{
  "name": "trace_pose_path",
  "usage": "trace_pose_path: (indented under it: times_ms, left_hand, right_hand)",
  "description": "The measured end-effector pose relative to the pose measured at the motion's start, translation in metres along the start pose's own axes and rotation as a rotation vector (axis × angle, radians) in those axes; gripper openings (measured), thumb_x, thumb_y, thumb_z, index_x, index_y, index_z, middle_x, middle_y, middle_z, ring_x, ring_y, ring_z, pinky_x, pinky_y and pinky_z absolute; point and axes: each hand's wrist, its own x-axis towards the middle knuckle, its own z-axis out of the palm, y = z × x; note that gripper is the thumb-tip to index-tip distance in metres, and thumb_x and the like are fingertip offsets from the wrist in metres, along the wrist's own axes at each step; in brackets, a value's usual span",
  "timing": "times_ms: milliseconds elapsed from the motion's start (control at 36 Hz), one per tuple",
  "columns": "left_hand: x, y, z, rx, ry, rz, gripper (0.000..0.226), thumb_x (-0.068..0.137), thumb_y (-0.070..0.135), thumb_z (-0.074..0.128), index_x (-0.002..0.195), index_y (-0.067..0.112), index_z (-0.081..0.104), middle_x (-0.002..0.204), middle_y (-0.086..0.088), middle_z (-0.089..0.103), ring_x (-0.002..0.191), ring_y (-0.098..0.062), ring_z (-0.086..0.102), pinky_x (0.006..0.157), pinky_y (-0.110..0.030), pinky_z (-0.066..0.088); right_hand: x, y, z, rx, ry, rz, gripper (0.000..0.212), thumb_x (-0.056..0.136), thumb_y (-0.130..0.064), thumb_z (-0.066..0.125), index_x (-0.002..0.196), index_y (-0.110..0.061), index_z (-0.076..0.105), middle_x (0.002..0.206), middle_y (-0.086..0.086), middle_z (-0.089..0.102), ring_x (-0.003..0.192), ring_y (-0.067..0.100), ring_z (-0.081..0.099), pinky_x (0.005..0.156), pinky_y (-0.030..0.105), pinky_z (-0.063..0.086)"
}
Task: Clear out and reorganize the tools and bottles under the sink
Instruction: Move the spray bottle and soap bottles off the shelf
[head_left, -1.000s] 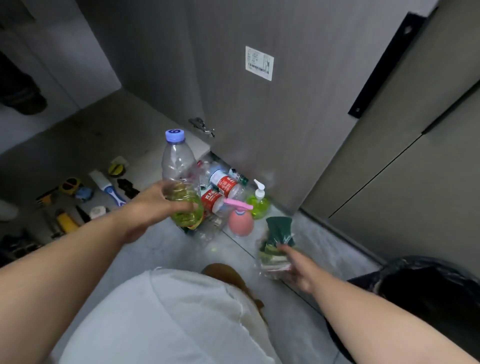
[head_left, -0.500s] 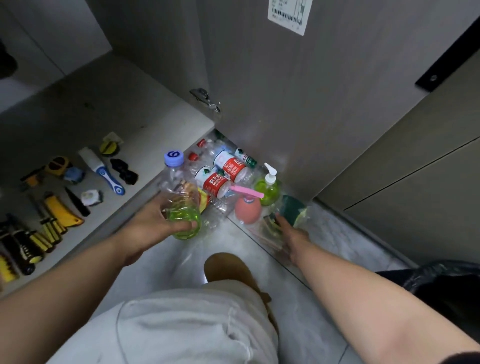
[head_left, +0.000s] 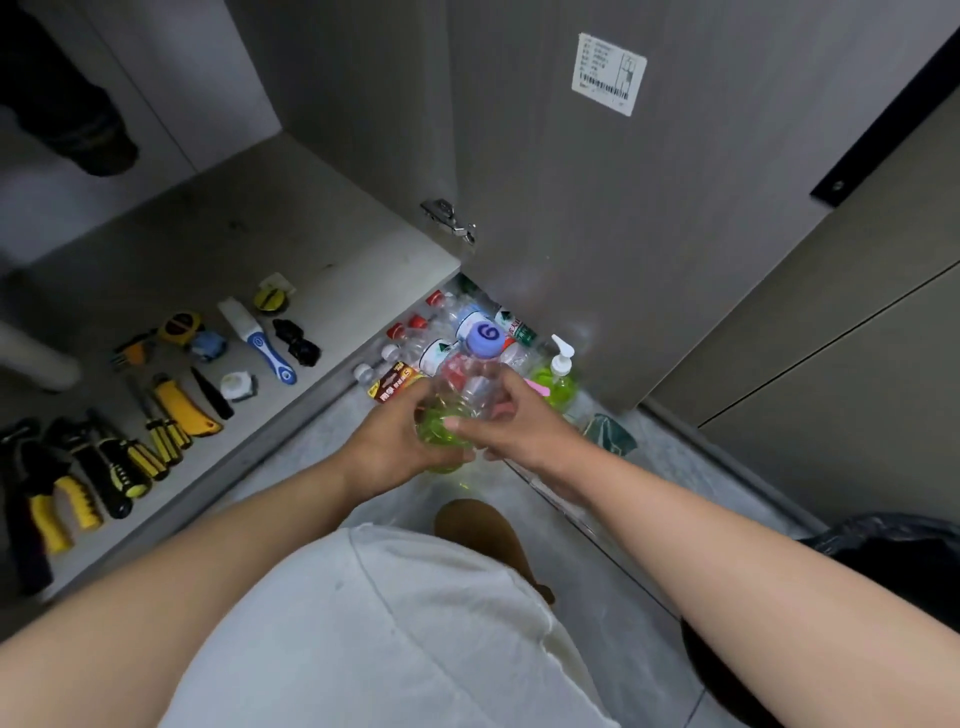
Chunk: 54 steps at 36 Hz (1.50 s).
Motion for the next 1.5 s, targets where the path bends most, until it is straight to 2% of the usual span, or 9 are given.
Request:
trace_pose_path:
  times_ms: [111,194,333,806,1000,1083,1194,1361,1500]
  left_hand:
    - [-0.006,-0.003,-0.016,0.057,-0.035,-0.038,0.095,0.067,0.043,0.091,0.148,0.035,0.042,0.134,0.021,0.059,0.122,0.001,0.055,0.104,-0.026,0.047]
    - [-0.013,-0.013,-0.03,0.056,-0.007,-0.045,0.087,0.069,0.044,0.089,0.144,0.037,0.044,0.115,0.05,0.053,0.106,0.029,0.048,0.087,0.002,0.038]
    - [-0.023,-0.029,-0.058,0.277,0.057,-0.147,0.061,0.088,0.032,0.077,0.142,0.027,0.05,0.142,0.004,0.047,0.128,-0.015,0.048,0.101,-0.024,0.042]
    - [-0.064,-0.066,-0.141,0.664,-0.036,-0.251,0.04,0.094,0.039,0.066,0.132,0.03,0.058,0.132,-0.002,0.049,0.126,-0.02,0.05,0.109,-0.036,0.042]
    - [-0.073,-0.064,-0.166,0.632,0.008,-0.333,0.037,0.096,0.039,0.064,0.13,0.026,0.061,0.133,-0.004,0.052,0.124,-0.022,0.053,0.102,-0.033,0.046]
    - [-0.072,-0.065,-0.171,0.576,0.046,-0.353,0.038,0.096,0.039,0.063,0.132,0.025,0.06,0.137,-0.005,0.052,0.126,-0.022,0.053,0.103,-0.033,0.046]
    - [-0.065,-0.072,-0.176,0.557,0.042,-0.367,0.038,0.098,0.038,0.062,0.133,0.024,0.059,0.139,-0.007,0.053,0.127,-0.023,0.053,0.102,-0.031,0.046]
    - [-0.048,-0.09,-0.186,0.581,0.048,-0.359,0.047,0.097,0.038,0.062,0.141,0.025,0.053,0.144,-0.009,0.045,0.132,-0.026,0.049,0.104,-0.027,0.038]
    - [-0.028,-0.119,-0.194,0.563,0.055,-0.36,0.064,0.096,0.03,0.063,0.154,0.034,0.036,0.158,-0.006,0.028,0.14,-0.028,0.042,0.115,-0.041,0.039]
  right_hand:
    - [0.011,0.006,0.004,-0.097,0.092,-0.065,0.054,0.056,-0.055,0.087,0.102,-0.058,0.058,0.105,-0.005,0.064,0.089,0.02,0.068,0.061,0.031,0.06]
    - [0.017,0.025,0.004,-0.329,0.198,-0.1,0.055,0.059,-0.055,0.086,0.105,-0.05,0.056,0.099,-0.011,0.06,0.089,0.02,0.064,0.07,0.042,0.059]
    - [0.027,0.058,0.003,-0.612,0.27,-0.064,0.07,0.068,-0.045,0.084,0.131,-0.029,0.056,0.121,-0.003,0.059,0.105,0.019,0.059,0.081,0.031,0.051]
    - [0.054,0.095,0.024,-0.809,0.319,0.348,0.065,0.084,-0.04,0.075,0.132,-0.007,0.044,0.126,0.017,0.06,0.113,0.036,0.062,0.09,0.042,0.054]
    - [0.043,0.069,0.029,-0.406,-0.083,0.803,0.032,0.088,-0.036,0.07,0.099,-0.005,0.066,0.081,0.008,0.066,0.035,0.015,0.057,0.038,0.018,0.045]
    - [0.046,0.034,0.043,-0.427,-0.268,0.69,0.024,0.087,-0.034,0.071,0.094,-0.011,0.072,0.07,-0.002,0.074,0.043,0.01,0.063,0.041,0.017,0.046]
    - [0.067,-0.02,0.073,-0.41,-0.373,0.469,0.027,0.094,-0.029,0.064,0.112,-0.009,0.067,0.099,0.009,0.077,0.082,0.023,0.076,0.069,0.032,0.06]
    - [0.124,-0.076,0.119,-0.702,-0.337,0.233,0.01,0.098,-0.019,0.057,0.097,-0.01,0.06,0.08,0.007,0.064,0.056,0.013,0.062,0.052,0.019,0.047]
    - [0.177,-0.087,0.149,-0.952,-0.369,0.128,0.018,0.096,-0.021,0.059,0.114,-0.017,0.06,0.098,0.008,0.061,0.083,0.023,0.06,0.065,0.028,0.049]
